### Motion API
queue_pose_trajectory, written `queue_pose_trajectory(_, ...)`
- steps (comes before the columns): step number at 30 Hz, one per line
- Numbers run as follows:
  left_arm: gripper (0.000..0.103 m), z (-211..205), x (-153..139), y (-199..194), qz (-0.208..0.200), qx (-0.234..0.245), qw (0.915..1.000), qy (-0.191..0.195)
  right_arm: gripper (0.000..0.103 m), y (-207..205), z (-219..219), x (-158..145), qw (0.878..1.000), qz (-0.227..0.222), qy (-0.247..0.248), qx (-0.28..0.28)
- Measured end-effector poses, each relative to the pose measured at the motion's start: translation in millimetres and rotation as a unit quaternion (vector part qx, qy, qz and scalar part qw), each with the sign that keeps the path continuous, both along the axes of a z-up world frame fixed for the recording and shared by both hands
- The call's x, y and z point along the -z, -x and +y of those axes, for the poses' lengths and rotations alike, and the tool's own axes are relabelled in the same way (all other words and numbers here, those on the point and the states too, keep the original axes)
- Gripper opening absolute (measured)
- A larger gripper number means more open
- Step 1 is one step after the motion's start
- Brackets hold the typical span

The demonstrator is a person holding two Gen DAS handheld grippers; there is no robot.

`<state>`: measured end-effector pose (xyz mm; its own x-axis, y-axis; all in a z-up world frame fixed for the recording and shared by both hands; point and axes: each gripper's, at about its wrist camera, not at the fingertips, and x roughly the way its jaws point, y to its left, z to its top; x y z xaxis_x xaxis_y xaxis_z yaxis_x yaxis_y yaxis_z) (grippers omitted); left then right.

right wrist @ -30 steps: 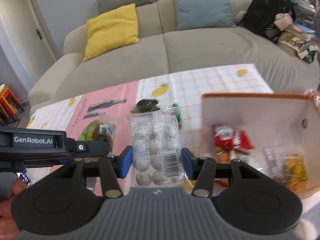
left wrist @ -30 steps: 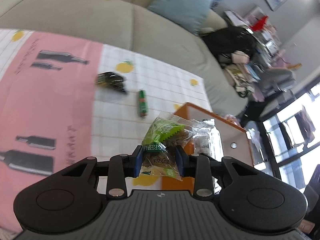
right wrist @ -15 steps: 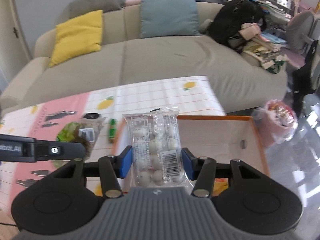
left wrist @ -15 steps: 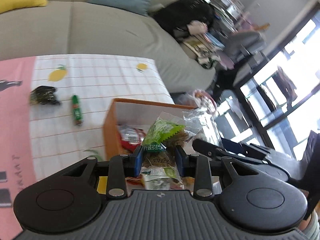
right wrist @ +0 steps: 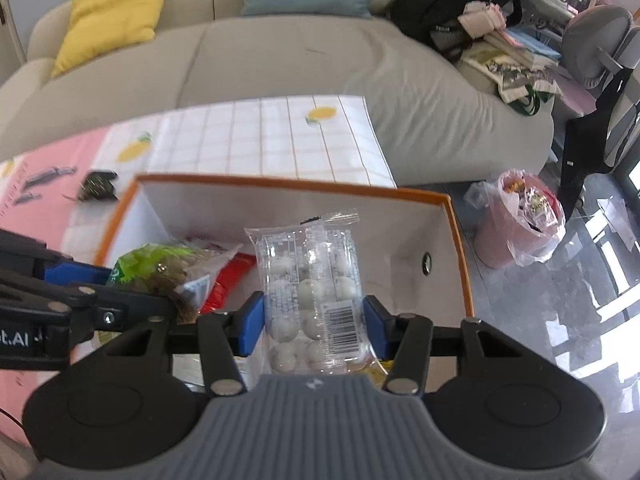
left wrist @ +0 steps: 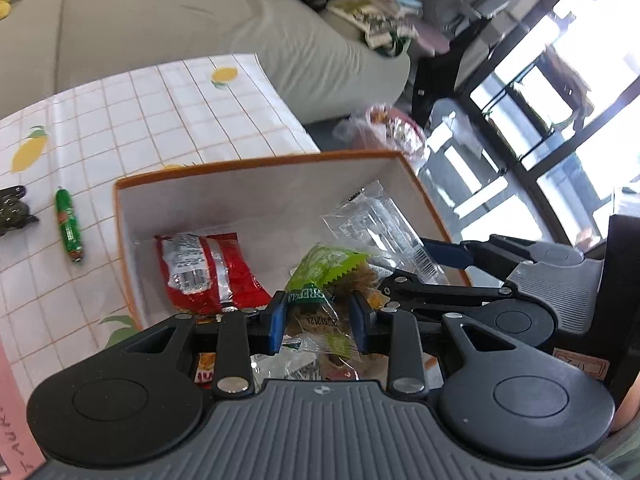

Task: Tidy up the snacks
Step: 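Carry the white-ball packet and green snack bag over the orange box, then open both tools to drop the two packets into the box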

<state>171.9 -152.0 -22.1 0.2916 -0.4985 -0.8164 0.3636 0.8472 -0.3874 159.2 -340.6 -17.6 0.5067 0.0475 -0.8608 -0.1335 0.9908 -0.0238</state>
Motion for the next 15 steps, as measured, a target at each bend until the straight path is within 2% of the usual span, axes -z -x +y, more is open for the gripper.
queue_pose_trajectory(8,0.036,-22,30,-17,0.016,0.024,0.9985,-0.047,0.051,-11,-1,30,0.998,0.025,0.048,-0.031)
queue_pose_trajectory(15,0.036,-29,45,-23,0.025,0.036,0.9962,-0.075,0.052,-19,-1,50,0.996,0.050,0.061,-0.041)
